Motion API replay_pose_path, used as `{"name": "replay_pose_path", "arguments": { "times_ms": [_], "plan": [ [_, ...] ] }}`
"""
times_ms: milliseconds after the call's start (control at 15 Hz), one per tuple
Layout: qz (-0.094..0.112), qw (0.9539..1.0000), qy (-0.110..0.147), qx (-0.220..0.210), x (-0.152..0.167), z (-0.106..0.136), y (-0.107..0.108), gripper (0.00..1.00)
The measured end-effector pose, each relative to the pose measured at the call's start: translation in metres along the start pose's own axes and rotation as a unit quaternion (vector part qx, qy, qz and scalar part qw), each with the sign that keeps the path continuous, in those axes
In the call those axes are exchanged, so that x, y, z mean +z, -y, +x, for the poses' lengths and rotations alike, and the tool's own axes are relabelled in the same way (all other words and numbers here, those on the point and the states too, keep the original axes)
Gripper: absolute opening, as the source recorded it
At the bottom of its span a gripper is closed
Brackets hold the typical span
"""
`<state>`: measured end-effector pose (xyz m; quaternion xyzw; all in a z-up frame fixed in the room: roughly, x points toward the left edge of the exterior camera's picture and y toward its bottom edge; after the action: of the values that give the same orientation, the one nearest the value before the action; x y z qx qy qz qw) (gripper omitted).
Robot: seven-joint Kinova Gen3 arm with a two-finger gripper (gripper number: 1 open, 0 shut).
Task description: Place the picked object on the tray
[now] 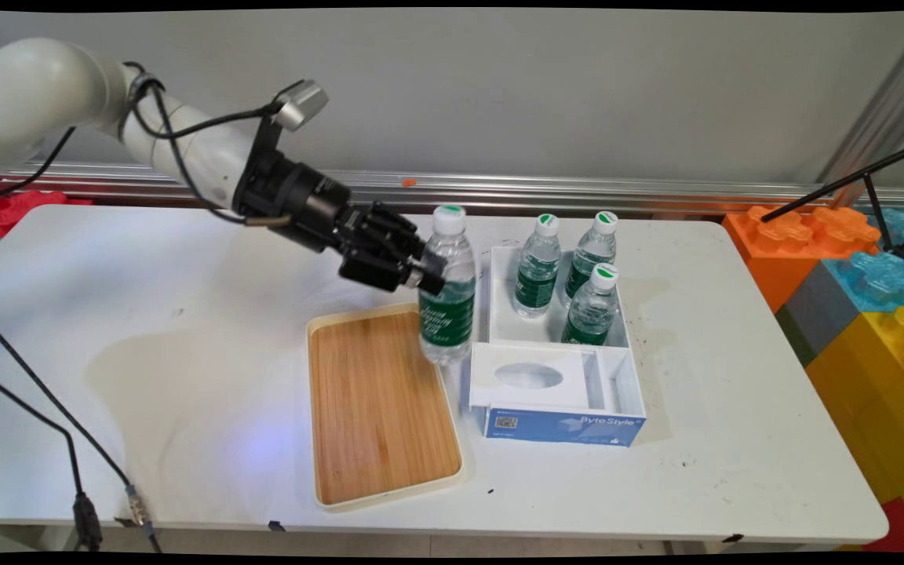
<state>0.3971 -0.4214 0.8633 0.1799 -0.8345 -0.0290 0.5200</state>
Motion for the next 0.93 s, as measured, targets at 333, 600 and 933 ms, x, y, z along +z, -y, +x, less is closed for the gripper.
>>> {"name": "replay_pose_path", "arguments": {
  "times_ms": [333,600,933],
  "plan": [
    [-0.018,0.9990,0.019,0.035,-0.002,-0.022,-0.012,0.00],
    [-0.028,0.9977,0.026,0.056,0.002,-0.033,-0.018,0.00],
    [-0.038,0.9960,0.034,0.074,0.013,-0.047,-0.023,0.00]
  ]
}}
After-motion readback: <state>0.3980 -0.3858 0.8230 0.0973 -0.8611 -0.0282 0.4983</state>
